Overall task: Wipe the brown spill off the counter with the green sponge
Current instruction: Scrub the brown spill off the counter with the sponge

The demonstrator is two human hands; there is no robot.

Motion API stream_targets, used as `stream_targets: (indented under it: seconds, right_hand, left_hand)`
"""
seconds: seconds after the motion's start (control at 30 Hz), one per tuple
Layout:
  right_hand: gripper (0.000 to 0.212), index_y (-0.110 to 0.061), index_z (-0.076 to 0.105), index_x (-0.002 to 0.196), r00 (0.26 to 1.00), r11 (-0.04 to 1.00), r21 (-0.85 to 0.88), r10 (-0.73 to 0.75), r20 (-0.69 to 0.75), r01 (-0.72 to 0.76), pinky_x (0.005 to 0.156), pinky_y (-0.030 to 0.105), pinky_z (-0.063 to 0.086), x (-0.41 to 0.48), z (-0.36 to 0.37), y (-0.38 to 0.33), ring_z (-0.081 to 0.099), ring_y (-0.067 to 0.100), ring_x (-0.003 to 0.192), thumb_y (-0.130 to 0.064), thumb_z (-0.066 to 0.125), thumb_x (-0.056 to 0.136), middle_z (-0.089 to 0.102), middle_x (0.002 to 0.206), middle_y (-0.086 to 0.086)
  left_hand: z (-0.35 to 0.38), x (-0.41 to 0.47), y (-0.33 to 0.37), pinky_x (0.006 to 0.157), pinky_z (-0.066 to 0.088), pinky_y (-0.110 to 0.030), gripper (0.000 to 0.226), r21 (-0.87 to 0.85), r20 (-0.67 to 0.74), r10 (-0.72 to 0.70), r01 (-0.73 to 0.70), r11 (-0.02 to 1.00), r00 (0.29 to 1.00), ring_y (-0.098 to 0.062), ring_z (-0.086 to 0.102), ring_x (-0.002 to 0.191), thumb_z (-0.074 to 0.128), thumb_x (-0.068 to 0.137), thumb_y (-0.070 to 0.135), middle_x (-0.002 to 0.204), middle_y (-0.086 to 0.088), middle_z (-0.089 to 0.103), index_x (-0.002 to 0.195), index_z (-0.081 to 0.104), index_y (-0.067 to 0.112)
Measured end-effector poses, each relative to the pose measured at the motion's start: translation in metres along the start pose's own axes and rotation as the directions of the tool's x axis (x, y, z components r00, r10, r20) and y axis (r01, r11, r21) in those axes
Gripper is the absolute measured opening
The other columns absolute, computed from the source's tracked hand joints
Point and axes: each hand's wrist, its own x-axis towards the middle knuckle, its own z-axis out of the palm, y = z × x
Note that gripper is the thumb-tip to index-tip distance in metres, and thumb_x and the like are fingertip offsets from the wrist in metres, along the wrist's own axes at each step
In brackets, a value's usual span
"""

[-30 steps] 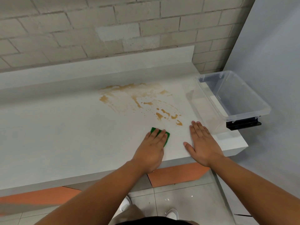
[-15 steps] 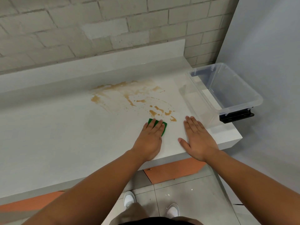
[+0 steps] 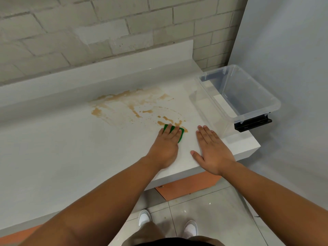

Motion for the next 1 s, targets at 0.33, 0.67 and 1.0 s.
stream_targets:
  seconds: [0.33,0.67,1.0]
  right_hand:
    - [0.082,-0.006,-0.001,0.154,1.0,1.0,0.022,0.003,-0.012,-0.002,0.122,0.037,-0.003,0.0,0.0,0.001,-0.016,0.019,0.149,-0.062,0.012,0.095,-0.01,0.163,0.009]
    - [0.083,-0.004,-0.001,0.154,1.0,1.0,0.021,0.001,-0.01,-0.001,0.122,0.038,-0.003,-0.001,-0.001,0.001,-0.015,0.021,0.149,-0.061,0.011,0.095,-0.011,0.162,0.011]
    - [0.083,-0.004,-0.003,0.153,1.0,1.0,0.025,0.0,-0.003,0.0,0.122,0.039,-0.002,-0.001,0.0,0.001,-0.016,0.021,0.149,-0.062,0.009,0.094,-0.012,0.162,0.011]
  left_hand:
    - [0.003,-0.015,-0.033,0.125,0.008,-0.038,0.048,-0.216,-0.11,0.051,-0.074,0.973,0.993,-0.019,0.01,0.152,0.036,0.104,0.022,0.16,-0.005,0.028,0.15,0.036,0.008]
    - [-0.007,0.075,-0.015,0.124,0.002,-0.036,0.049,-0.229,-0.054,-0.008,-0.005,0.973,0.999,-0.023,0.008,0.152,0.033,0.104,0.009,0.163,-0.006,0.022,0.153,0.029,0.009]
    - [-0.008,0.031,-0.05,0.124,0.002,-0.034,0.048,-0.231,-0.051,0.104,-0.113,0.966,0.993,-0.021,0.011,0.152,0.036,0.103,0.006,0.16,-0.001,0.027,0.151,0.036,0.01]
